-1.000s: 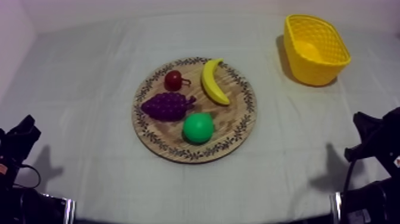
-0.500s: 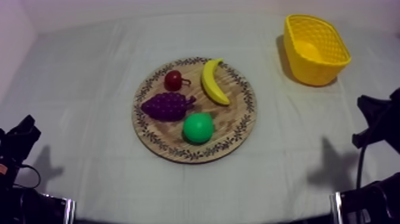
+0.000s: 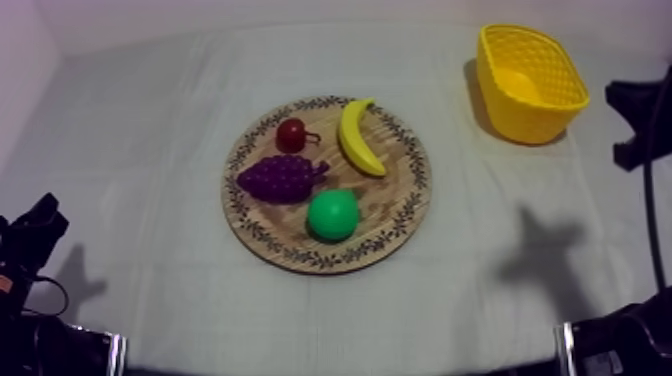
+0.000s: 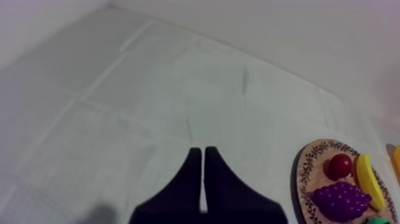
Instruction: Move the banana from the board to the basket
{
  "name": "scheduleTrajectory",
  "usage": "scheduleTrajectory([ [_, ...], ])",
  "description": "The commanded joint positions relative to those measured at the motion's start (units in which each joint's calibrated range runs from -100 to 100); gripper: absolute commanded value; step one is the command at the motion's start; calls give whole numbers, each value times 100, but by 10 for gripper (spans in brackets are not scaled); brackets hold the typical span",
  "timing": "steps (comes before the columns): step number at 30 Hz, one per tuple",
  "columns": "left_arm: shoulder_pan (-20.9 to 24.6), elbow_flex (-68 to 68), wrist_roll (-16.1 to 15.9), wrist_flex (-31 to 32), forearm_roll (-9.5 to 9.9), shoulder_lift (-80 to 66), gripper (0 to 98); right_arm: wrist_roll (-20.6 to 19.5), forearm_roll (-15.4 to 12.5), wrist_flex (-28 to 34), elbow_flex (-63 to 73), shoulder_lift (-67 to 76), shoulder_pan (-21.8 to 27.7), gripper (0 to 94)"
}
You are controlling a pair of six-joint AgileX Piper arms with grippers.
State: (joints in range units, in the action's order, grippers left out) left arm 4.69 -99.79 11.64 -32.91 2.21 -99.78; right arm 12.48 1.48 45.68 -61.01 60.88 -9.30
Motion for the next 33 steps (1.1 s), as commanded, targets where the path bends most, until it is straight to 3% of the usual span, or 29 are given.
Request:
scheduleTrajectory([
  [1,-2,1,0,0,-3,-5,1,-101,75,216,828,-439,-124,3],
  [19,-2,1,0,0,-3,-5,1,-1786,1239,1976,3807,-3217,-1674,5],
  [27,-2,1,-1,0,-3,-5,1,-2383,1536,2507,4512,-4375,-2115,5],
  [33,-2,1,1,0,-3,-5,1,-2515,1541,3072,5196,-5010,-2322,3],
])
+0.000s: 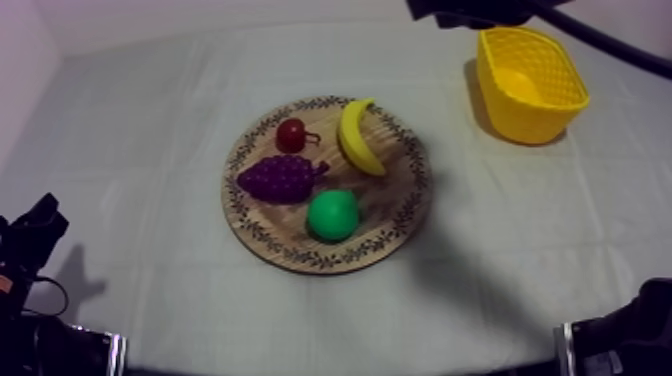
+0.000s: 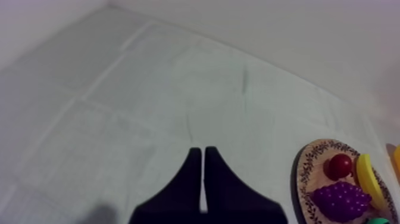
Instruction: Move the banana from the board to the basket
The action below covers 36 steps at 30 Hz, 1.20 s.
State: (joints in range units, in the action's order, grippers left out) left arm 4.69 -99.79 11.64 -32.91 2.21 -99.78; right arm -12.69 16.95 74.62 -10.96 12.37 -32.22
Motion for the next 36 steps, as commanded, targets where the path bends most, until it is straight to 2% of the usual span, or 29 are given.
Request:
scheduleTrajectory([
  [1,-2,1,1,0,-3,-5,1,-2,-14,279,314,-248,-59,3],
  [7,-2,1,0,0,-3,-5,1,48,-78,915,1066,-730,-154,6],
  [17,-2,1,1,0,-3,-5,1,23,-164,1281,1457,-1202,-130,71],
  [19,-2,1,1,0,-3,-5,1,4,-205,1308,1474,-1241,-121,156],
  [23,-2,1,1,0,-3,-5,1,-7,-337,1337,1458,-1292,-77,486],
  [27,-2,1,1,0,-3,-5,1,12,-387,1273,1443,-1352,-67,712],
  [29,-2,1,1,0,-3,-5,1,22,-396,1236,1439,-1385,-67,741],
  [36,-2,1,-1,0,-3,-5,1,21,-460,798,1231,-1633,7,664],
])
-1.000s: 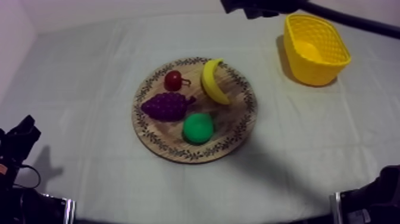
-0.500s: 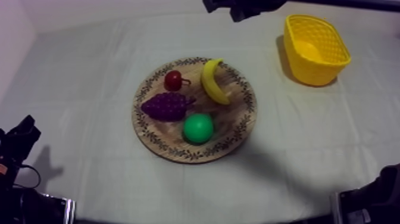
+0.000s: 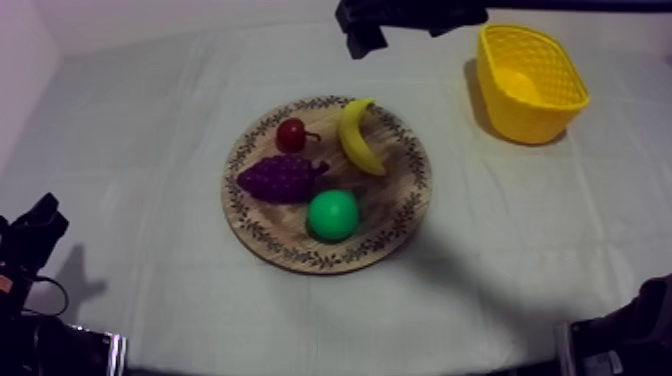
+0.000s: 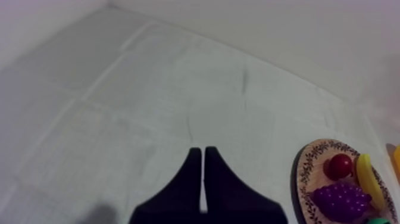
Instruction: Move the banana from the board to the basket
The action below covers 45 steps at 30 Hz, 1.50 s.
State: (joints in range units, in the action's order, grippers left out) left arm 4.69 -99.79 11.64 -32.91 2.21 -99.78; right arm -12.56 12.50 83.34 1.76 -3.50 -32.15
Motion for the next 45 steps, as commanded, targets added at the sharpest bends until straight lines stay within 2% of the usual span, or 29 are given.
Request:
scheduleTrajectory([
  [1,-2,1,-1,0,-3,-5,1,10,-33,-157,-93,-107,14,657],
  [10,-2,1,2,0,-3,-5,1,47,-221,-783,-353,-956,68,629],
  [17,-2,1,-2,0,-3,-5,1,4,-306,-996,-144,-1878,111,612],
  [23,-2,1,-1,0,-3,-5,1,-61,-269,-1294,51,-2614,127,564],
  [30,-2,1,-1,0,-3,-5,1,-15,-260,-1347,566,-3340,185,513],
  [41,-2,1,-1,0,-3,-5,1,-16,-189,-1346,1177,-4196,255,406],
  [45,-2,1,1,0,-3,-5,1,-23,-159,-1375,1251,-4373,242,287],
])
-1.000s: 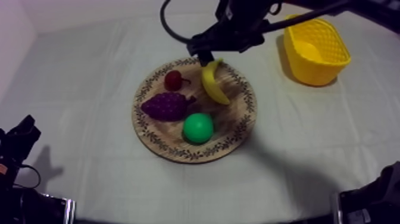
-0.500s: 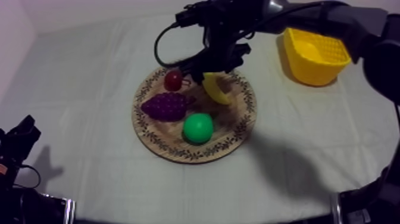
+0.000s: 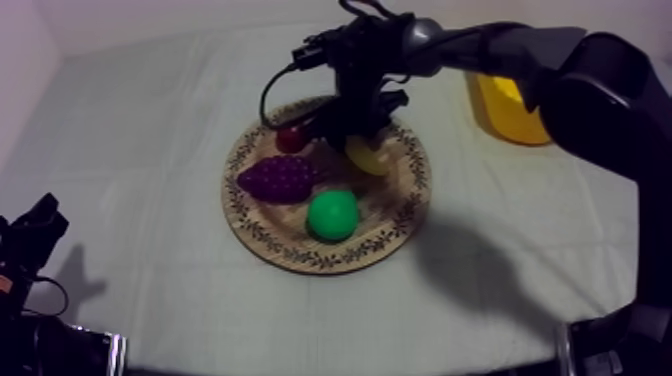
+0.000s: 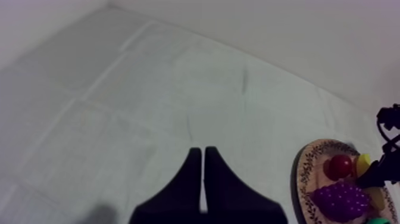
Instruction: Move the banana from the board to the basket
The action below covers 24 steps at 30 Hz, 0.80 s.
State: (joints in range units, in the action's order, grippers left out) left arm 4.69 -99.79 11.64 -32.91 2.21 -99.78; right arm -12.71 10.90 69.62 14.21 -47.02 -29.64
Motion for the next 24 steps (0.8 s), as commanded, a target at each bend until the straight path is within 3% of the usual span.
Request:
scheduleTrajectory([
  [1,-2,1,1,0,-3,-5,1,-19,11,-10,17,-49,-10,246],
  [7,-2,1,-1,0,-3,-5,1,-68,101,-29,-31,51,-9,151],
  [17,-2,1,-1,0,-3,-5,1,-154,380,-10,-382,1276,153,134],
  [24,-2,1,0,0,-3,-5,1,-206,761,-253,-880,2386,485,132],
])
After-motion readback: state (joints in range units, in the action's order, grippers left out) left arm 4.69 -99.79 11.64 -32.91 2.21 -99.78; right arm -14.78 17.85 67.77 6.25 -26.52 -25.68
